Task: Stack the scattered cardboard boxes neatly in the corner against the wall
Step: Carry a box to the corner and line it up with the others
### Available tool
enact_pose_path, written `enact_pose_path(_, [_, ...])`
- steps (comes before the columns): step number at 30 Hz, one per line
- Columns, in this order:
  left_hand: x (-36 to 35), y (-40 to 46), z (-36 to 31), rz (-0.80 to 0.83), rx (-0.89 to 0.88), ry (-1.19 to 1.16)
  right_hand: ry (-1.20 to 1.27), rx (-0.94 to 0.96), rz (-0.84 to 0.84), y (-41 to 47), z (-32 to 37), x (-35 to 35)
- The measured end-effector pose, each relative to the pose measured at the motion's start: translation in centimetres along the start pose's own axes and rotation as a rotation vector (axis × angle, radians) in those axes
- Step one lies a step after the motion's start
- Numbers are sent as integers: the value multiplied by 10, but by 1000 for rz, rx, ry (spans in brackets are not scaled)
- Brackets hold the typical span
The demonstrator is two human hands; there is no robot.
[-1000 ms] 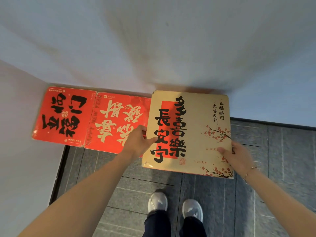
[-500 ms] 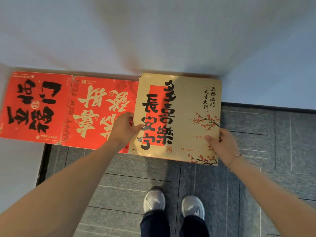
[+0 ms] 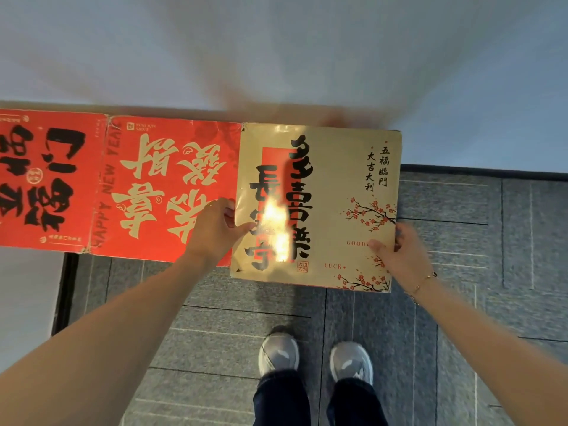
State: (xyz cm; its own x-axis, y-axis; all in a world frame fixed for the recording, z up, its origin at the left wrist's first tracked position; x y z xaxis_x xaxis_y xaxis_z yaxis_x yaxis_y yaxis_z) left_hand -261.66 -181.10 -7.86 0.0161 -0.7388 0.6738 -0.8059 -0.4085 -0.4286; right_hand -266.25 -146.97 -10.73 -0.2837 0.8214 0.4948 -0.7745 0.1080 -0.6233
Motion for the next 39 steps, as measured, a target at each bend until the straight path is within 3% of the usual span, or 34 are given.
enact_pose_path(18, [-13,9,3,-25,-84,97,-27,4,-7,16,-7,-4])
enact_pose_path(22, [-16,12,5,-52,-52,25,-34,28,-8,20,-6,-5])
enact_pose_path(32, [-6,22,0,-166,-158,345,-48,46,-17,27,-1,-7])
enact_pose_path(39, [-12,21,6,-148,-218,480,-74,54,-27,29,-3,-7])
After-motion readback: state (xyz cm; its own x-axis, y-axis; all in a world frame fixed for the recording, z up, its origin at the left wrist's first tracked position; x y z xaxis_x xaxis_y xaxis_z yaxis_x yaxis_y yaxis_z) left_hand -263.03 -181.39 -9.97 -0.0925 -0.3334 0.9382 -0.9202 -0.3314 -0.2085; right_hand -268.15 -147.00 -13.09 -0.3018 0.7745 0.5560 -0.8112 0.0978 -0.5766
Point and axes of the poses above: each hand's wrist, its own y-axis towards the middle knuckle, its own x-axis out of the back of the hand, z = x × y, the point moved 8 cm from there along y, towards the middle knuckle, and after that the axes turned 3 degrees about -z, right-handed, at the moved point
